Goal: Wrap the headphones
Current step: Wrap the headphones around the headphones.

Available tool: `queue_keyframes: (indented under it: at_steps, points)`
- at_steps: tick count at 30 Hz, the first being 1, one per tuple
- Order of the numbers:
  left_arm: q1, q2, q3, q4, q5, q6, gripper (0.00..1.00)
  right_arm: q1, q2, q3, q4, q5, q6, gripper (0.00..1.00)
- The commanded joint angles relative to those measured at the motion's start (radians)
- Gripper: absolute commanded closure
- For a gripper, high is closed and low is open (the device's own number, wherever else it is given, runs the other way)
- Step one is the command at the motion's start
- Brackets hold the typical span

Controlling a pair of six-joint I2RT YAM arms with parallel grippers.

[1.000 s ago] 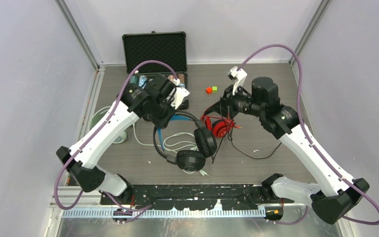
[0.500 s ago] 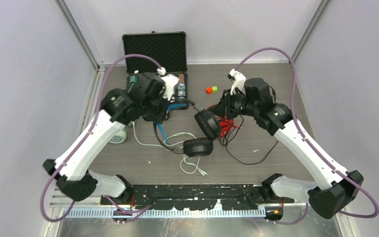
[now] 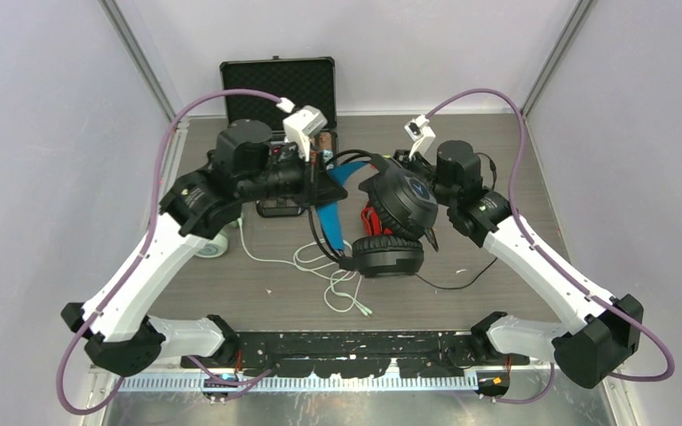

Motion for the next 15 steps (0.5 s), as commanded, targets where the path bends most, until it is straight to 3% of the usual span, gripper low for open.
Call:
queue_keyframes:
  at_steps: [1, 4, 8, 15]
  points:
    - [-0.002, 0.011, -0.035, 0.203, 0.178, -0.079, 1.0, 0.024, 0.025, 0.013, 0.146, -0.011, 0.045, 0.99]
    - [-0.001, 0.0, -0.061, 0.261, 0.16, -0.091, 1.0, 0.045, 0.038, 0.014, 0.163, 0.005, 0.043, 1.0]
    - [-0.004, -0.003, -0.113, 0.409, 0.256, -0.179, 1.0, 0.06, 0.057, 0.026, 0.164, 0.025, 0.043, 1.0]
    - [-0.039, 0.007, -0.172, 0.493, 0.269, -0.203, 1.0, 0.081, 0.088, 0.039, 0.262, 0.075, 0.087, 1.0]
